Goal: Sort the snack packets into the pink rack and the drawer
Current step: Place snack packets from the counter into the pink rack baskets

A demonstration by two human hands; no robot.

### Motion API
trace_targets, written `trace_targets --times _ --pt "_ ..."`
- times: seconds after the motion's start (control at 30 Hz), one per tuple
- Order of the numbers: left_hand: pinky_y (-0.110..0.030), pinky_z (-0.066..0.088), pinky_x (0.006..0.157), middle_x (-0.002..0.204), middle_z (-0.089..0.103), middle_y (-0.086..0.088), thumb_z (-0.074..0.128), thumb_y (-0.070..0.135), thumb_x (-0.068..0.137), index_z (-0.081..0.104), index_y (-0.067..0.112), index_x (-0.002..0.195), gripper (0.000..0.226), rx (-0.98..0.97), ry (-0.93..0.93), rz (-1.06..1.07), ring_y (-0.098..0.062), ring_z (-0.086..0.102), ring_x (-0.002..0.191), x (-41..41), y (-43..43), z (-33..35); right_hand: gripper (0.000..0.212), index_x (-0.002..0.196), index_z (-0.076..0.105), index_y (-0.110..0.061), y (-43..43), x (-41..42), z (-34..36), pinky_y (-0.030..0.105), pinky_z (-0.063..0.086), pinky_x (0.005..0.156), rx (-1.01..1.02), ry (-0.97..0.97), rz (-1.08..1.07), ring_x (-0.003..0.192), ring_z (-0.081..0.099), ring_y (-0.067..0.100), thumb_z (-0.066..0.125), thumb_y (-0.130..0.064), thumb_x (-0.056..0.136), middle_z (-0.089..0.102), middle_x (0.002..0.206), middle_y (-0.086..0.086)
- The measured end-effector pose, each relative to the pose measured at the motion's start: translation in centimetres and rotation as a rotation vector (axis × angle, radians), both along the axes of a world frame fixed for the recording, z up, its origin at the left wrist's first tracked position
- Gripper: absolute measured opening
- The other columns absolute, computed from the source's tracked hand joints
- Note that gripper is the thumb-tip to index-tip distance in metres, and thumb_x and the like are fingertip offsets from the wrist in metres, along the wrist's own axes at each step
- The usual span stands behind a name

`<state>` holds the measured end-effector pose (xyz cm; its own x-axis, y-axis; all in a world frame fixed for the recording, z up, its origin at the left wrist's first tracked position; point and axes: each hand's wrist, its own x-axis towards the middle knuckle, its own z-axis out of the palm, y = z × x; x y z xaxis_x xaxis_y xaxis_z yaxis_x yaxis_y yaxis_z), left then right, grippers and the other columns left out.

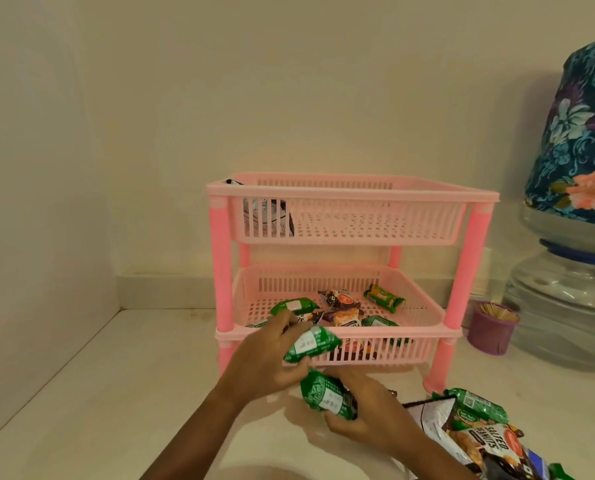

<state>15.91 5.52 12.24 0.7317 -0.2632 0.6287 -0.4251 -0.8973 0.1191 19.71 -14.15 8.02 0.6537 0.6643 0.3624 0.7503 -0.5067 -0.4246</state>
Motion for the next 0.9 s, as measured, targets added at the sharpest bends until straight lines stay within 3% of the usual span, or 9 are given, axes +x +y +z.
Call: trace_targets --times 0.13,0.23,0.37,0.47,0.57,0.73,0.83,0.9 --pt "0.002 0.040 0.051 0.091 0.061 -0.012 0.051 0.035 0.075 0.063 0.003 0.113 0.051 0.010 -0.214 -0.011 -0.009 0.054 0.073 -0.6 -0.6 6.8 0.060 0.126 0.047 -0.027 -0.1 -0.1 4.8 -0.002 0.038 0.076 0.141 -0.064 0.015 0.095 0.052 -0.006 0.055 -0.052 0.071 0.055 0.112 -0.015" --pt "-0.012 0.051 0.054 0.097 0.057 -0.018 0.051 0.032 0.076 0.059 0.001 0.118 0.053 -0.076 -0.406 -0.003 -0.014 0.053 0.080 0.1 -0.5 11.6 0.060 0.125 0.050 -0.018 -0.2 0.7 9.9 -0.002 0.040 0.068 0.269 -0.186 -0.014 0.089 0.048 -0.014 0.064 -0.042 0.072 0.049 0.106 -0.016" --pt "-0.018 0.048 0.060 0.104 0.054 -0.021 0.061 0.026 0.081 0.057 0.002 0.121 0.047 -0.156 -0.519 0.066 -0.013 0.051 0.084 2.4 0.2 17.1 0.057 0.123 0.051 -0.005 -0.2 2.3 17.0 0.001 0.045 0.065 0.453 -0.336 -0.070 0.086 0.056 0.005 0.074 -0.021 0.074 0.051 0.105 -0.007" --pt "-0.026 0.049 0.062 0.110 0.050 -0.017 0.061 0.025 0.085 0.053 0.006 0.126 0.047 -0.172 -0.449 0.156 -0.013 0.052 0.083 5.2 1.0 19.7 0.049 0.120 0.053 -0.004 0.2 3.4 21.3 0.004 0.048 0.072 0.532 -0.433 -0.062 0.093 0.057 0.013 0.072 -0.015 0.075 0.061 0.108 0.005" --pt "-0.035 0.052 0.076 0.119 0.049 -0.017 0.056 0.027 0.089 0.044 0.009 0.133 0.049 -0.151 -0.282 0.220 -0.028 0.060 0.095 8.3 1.8 21.3 0.046 0.118 0.054 -0.005 1.0 4.6 24.4 0.020 0.053 0.073 0.518 -0.509 -0.076 0.093 0.060 0.018 0.070 -0.018 0.077 0.063 0.110 0.012" --pt "-0.039 0.045 0.087 0.126 0.052 -0.024 0.055 0.029 0.091 0.035 0.006 0.136 0.054 -0.065 0.119 0.384 -0.036 0.055 0.110 12.8 3.2 22.8 0.040 0.113 0.057 -0.004 2.9 8.1 27.0 0.040 0.056 0.076 0.394 -0.430 -0.175 0.091 0.063 0.025 0.068 -0.022 0.079 0.066 0.109 0.015" --pt "-0.040 0.044 0.090 0.129 0.052 -0.027 0.047 0.028 0.096 0.032 -0.002 0.134 0.051 -0.088 0.261 0.485 -0.038 0.053 0.114 14.8 4.1 23.2 0.042 0.113 0.057 -0.002 4.3 11.0 27.8 0.034 0.051 0.073 0.220 -0.299 -0.289 0.088 0.060 0.025 0.067 -0.026 0.080 0.065 0.113 0.018" --pt "-0.040 0.042 0.093 0.133 0.049 -0.026 0.042 0.027 0.098 0.034 -0.005 0.132 0.047 -0.093 0.308 0.537 -0.038 0.049 0.120 15.8 4.6 23.3 0.042 0.112 0.059 -0.001 5.6 12.7 28.0 0.026 0.045 0.061 0.030 -0.195 -0.349 0.080 0.055 0.021 0.065 -0.030 0.082 0.065 0.107 0.017"
